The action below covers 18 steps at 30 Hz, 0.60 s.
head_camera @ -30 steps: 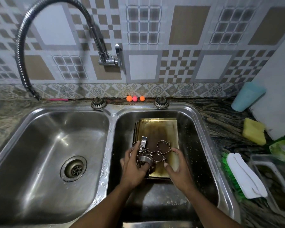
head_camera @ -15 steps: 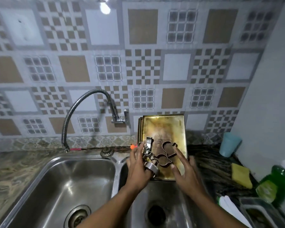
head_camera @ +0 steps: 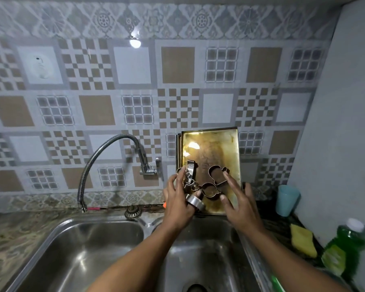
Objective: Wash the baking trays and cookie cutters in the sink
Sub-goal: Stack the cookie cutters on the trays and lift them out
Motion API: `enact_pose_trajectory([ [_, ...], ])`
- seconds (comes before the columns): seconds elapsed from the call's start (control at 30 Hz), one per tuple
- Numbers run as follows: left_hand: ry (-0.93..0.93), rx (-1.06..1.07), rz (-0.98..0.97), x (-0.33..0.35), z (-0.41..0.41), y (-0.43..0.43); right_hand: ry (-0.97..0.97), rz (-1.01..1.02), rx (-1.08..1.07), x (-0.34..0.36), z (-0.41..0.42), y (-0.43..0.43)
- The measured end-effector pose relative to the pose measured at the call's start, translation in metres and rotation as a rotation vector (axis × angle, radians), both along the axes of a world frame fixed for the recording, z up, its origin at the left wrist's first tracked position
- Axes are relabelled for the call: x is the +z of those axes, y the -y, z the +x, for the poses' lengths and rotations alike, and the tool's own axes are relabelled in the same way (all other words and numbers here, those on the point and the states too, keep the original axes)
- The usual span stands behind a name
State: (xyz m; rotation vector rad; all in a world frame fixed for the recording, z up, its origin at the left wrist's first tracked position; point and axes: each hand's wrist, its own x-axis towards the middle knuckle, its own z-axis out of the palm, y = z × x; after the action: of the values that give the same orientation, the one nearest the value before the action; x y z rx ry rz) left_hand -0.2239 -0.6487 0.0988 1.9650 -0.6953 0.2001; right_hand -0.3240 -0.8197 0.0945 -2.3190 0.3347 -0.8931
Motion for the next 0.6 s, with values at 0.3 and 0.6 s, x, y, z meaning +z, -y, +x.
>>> enact_pose_trajectory([
  [0.3,0.022,0.023,-0.037,0.002,-0.003,0.003,0.092,-0.128,0.011,-0.001,0.002,0.01],
  [0.6,0.063,0.036,-0.053,0.014,-0.006,0.003,0.123,-0.193,-0.008,0.012,0.0,0.012],
])
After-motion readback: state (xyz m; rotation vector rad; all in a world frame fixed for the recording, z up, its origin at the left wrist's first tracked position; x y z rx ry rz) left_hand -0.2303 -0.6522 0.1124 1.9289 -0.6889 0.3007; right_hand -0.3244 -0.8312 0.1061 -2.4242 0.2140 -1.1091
